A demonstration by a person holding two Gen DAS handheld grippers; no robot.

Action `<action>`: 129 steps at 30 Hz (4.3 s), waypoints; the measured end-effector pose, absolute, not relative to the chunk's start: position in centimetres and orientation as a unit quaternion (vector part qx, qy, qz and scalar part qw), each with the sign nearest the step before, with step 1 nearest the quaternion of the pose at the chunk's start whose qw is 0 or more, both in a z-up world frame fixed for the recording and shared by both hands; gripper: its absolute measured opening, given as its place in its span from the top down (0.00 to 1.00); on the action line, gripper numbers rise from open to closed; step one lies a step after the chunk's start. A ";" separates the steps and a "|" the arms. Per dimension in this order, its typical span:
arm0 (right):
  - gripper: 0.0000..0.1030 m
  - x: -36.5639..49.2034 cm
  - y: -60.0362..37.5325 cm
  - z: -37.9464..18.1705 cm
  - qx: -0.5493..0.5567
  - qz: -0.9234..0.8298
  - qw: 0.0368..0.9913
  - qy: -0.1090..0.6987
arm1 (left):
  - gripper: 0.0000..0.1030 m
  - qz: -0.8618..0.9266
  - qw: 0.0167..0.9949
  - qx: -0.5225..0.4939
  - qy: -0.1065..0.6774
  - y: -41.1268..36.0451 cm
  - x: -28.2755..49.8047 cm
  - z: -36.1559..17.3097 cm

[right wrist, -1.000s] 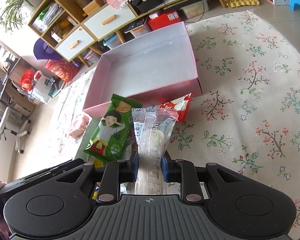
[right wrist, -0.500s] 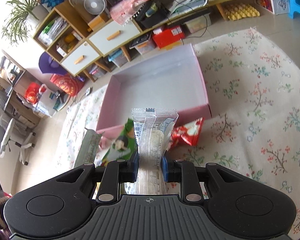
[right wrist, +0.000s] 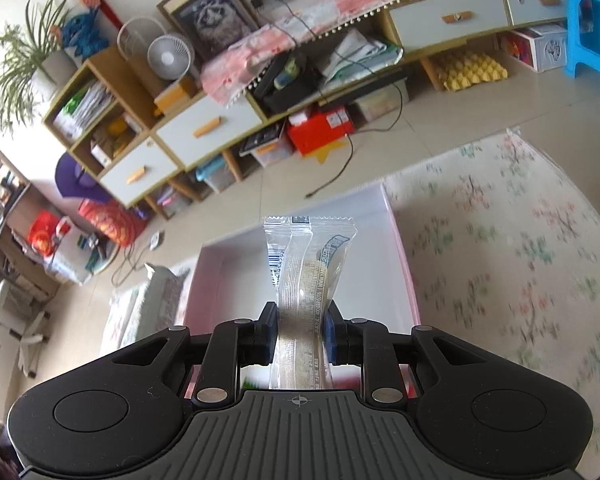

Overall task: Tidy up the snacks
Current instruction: 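Lift both held packets and carry them over the pink box, then lower both packets into the pink box and open both tools, then move both open tools back over the remaining snacks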

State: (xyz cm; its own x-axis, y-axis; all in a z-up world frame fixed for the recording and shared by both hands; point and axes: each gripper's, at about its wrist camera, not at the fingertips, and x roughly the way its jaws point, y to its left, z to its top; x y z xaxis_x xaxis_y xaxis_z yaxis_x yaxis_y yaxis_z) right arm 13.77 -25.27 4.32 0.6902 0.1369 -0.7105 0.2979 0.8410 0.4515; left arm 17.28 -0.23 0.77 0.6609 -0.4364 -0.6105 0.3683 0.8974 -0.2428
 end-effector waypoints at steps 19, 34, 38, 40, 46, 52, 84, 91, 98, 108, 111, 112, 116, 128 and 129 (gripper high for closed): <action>0.78 19.1 -25.2 -2.3 0.225 -0.048 0.868 0.440 | 0.79 -0.220 0.904 0.031 0.366 -1.2 18.6 -3.1; 0.78 19.5 -25.0 -3.3 0.223 -0.041 0.859 0.459 | 0.79 -0.205 0.895 0.039 0.394 -1.5 18.7 -2.7; 0.78 19.7 -24.9 -3.5 0.223 -0.039 0.857 0.463 | 0.79 -0.204 0.893 0.041 0.400 -1.6 18.6 -2.7; 0.78 19.7 -24.7 -3.6 0.222 -0.037 0.857 0.464 | 0.79 -0.203 0.891 0.044 0.403 -1.6 18.5 -2.7; 0.78 19.9 -24.8 -4.0 0.222 -0.035 0.854 0.469 | 0.79 -0.197 0.887 0.041 0.415 -1.7 18.5 -2.7; 0.78 20.0 -24.6 -4.1 0.218 -0.031 0.854 0.472 | 0.79 -0.190 0.882 0.036 0.429 -1.7 18.5 -2.6; 0.24 19.1 -24.2 -1.2 0.199 -0.025 0.874 0.443 | 0.26 -0.193 0.902 0.048 0.384 -2.1 17.1 -1.1; 0.19 17.6 -23.6 1.2 0.191 -0.020 0.883 0.429 | 0.15 -0.190 0.907 0.049 0.372 -1.9 15.4 1.0; 0.14 15.1 -23.0 4.4 0.182 -0.016 0.892 0.414 | 0.04 -0.169 0.913 0.050 0.367 -1.2 13.4 2.8; 0.08 10.5 -21.2 7.3 0.154 -0.011 0.902 0.404 | 0.01 -0.136 0.911 0.050 0.385 0.9 10.2 3.8; 0.07 9.1 -20.5 7.5 0.141 -0.008 0.905 0.402 | 0.00 -0.123 0.909 0.050 0.394 1.7 9.3 3.7; 0.07 8.6 -20.2 7.6 0.138 -0.006 0.905 0.403 | 0.00 -0.119 0.909 0.050 0.396 2.2 8.9 3.7; 0.07 7.3 -19.1 7.5 0.134 0.001 0.904 0.407 | 0.00 -0.102 0.909 0.054 0.401 3.3 7.7 3.1; 0.07 3.4 -16.3 3.3 0.099 0.045 0.896 0.431 | 0.00 -0.104 0.905 0.038 0.411 7.2 3.9 0.0; 0.07 3.1 -16.0 2.8 0.093 0.053 0.895 0.433 | 0.00 -0.108 0.905 0.039 0.409 7.5 3.5 -0.4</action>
State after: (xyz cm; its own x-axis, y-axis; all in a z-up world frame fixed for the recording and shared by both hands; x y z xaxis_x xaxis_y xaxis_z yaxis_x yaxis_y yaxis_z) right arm 3.08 -16.03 2.81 0.6196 0.1747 -0.7652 -0.0136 0.9772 0.2120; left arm 3.49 7.51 -0.36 0.6414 -0.1645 -0.7493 0.2281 0.9735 -0.0185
